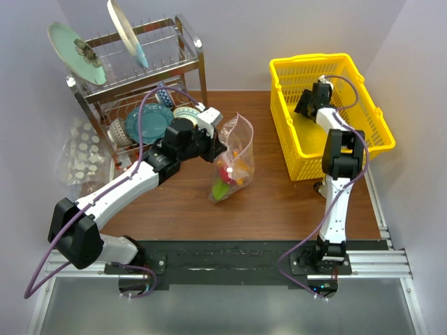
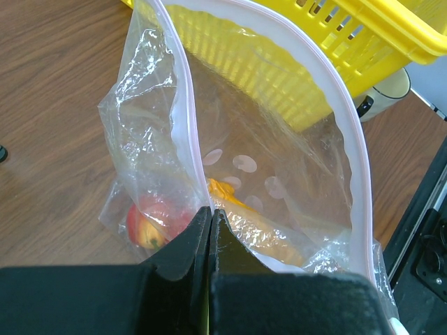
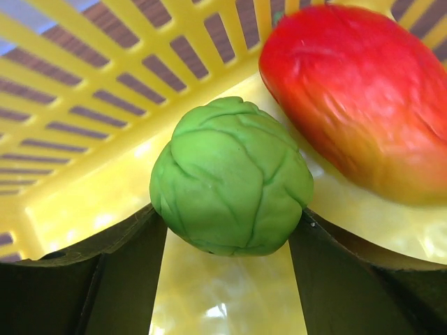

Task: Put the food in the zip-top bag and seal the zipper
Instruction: Pick up the fake fruit from the bin.

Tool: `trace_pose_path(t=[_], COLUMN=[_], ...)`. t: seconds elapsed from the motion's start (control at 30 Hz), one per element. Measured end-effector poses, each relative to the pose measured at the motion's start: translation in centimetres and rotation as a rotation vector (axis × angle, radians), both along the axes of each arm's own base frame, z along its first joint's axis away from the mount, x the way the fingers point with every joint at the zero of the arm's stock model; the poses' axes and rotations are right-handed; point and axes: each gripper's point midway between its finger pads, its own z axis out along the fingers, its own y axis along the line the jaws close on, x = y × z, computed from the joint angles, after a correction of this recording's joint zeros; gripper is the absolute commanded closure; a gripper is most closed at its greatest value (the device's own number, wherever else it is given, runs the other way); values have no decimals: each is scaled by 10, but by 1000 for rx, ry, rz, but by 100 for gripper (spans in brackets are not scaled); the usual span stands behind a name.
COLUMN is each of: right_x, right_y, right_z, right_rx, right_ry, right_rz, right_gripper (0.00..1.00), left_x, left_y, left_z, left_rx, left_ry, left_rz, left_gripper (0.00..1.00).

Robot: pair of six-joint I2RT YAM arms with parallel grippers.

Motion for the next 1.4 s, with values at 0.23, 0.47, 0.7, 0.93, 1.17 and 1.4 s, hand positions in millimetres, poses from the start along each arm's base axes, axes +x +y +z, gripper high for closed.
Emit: trace_pose_path(t=[0.23, 0.47, 0.7, 0.93, 1.17, 1.4], right_x=[-31, -63, -116, -178, -234, -300], right_y=[1, 4, 19, 51, 116, 213], right_z=[49, 136, 191, 239, 275, 286], right_rx=[-6, 0, 61, 174, 327, 441], right_ry=[-34, -167, -252, -350, -414, -383], right_rz=[2, -1, 26, 139, 414, 795], right_gripper=[36, 36, 36, 39, 42, 43], left_x=[-1, -3, -5, -7, -7, -10], left_y=[-1, -3, -4, -5, -5, -8], left_z=[0, 0, 1, 1, 1, 2], left_rx=[1, -4, -10, -16, -22, -33], left_ry=[-3, 1, 5, 12, 20, 27], left_rz=[-13, -26, -40, -43, -39, -54], left_gripper=[100, 100, 100, 100, 100, 100])
